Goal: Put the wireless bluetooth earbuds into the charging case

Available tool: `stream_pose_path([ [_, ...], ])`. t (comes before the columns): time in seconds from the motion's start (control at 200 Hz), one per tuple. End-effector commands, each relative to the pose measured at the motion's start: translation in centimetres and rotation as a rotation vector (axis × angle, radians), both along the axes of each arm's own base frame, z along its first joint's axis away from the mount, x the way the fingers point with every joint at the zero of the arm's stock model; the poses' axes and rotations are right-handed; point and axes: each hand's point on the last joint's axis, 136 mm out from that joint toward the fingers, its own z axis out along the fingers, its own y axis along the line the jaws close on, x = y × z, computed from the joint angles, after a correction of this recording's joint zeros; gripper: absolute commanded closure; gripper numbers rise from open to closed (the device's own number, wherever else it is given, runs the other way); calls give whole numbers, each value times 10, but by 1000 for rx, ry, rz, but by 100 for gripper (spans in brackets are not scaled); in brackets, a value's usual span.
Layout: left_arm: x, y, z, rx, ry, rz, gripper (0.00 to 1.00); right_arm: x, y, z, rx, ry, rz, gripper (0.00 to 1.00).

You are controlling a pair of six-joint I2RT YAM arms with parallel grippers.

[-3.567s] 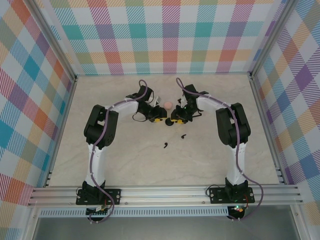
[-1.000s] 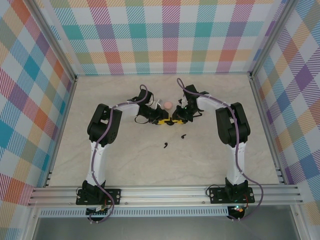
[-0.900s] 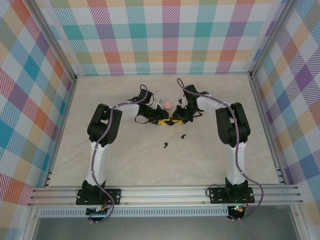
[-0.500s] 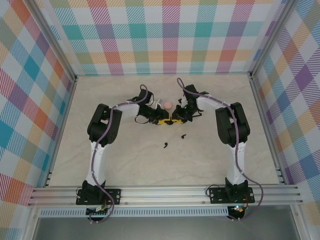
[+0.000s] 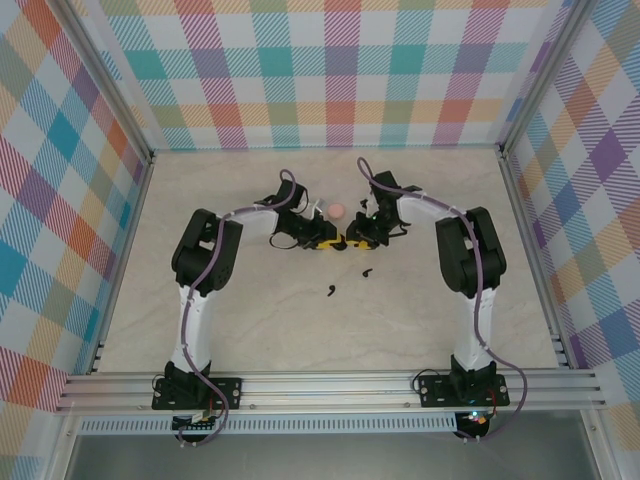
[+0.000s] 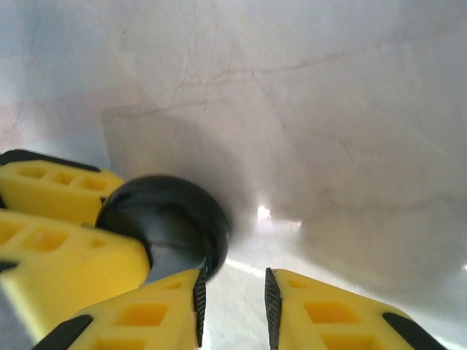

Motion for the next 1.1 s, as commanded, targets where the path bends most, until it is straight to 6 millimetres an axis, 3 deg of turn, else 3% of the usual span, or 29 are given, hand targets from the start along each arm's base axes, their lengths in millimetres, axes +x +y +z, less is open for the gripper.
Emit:
stream_pose_path([
  [0.0,11,15,33,-9,-93,61,77,9,-11,50,43,-133,-19,67],
  [0.295,5,24,126,-128,-306,62,76,1,-28,138,196,-353,25,58],
  [0.53,-20,28,210,-242,-495,22,75,-27,-15,212,376,-543,160,52],
  [0.695,-44,29,251,-288,-606,-27,73,-48,-4,255,526,-621,251,46],
  [0.95,-74,24,286,-337,-713,-99,72,-67,6,283,605,-684,335,44],
  [1.095,-86,18,298,-358,-745,-135,72,-73,15,290,610,-702,370,41],
])
